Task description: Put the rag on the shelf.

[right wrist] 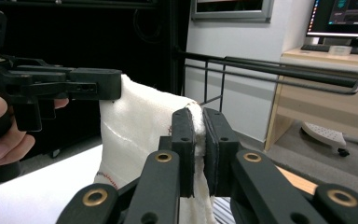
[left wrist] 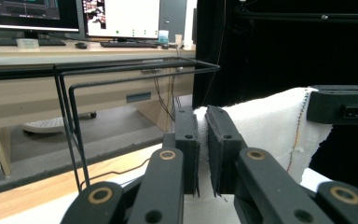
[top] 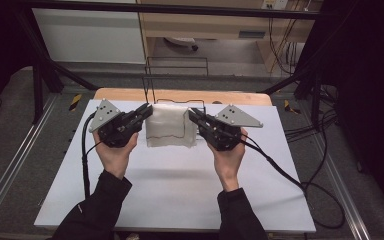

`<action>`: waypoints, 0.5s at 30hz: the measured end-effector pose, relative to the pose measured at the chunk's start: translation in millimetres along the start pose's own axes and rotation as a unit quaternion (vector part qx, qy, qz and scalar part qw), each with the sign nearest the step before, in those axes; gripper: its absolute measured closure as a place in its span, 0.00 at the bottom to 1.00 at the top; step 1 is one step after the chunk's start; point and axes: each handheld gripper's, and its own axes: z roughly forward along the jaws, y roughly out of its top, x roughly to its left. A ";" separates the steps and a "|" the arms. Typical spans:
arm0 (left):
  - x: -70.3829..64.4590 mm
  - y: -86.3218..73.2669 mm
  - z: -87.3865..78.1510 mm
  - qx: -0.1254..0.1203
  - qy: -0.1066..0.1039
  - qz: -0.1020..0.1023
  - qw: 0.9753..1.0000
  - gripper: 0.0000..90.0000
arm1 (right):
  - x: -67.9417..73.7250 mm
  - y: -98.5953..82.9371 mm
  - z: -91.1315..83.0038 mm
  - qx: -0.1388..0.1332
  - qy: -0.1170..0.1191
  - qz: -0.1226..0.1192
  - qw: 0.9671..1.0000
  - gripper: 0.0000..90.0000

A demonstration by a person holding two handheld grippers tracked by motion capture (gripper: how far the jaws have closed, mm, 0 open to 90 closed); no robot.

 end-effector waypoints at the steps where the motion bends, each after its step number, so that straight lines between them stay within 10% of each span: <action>1: 0.0 1.3 0.6 -0.002 -0.001 0.000 1.000 0.93 | -0.8 1.3 -0.1 -0.001 -0.001 0.000 1.000 0.93; 15: 1.5 24.4 8.0 -0.023 0.001 0.000 1.000 0.93 | -6.3 23.2 1.0 -0.021 -0.011 -0.007 1.000 0.94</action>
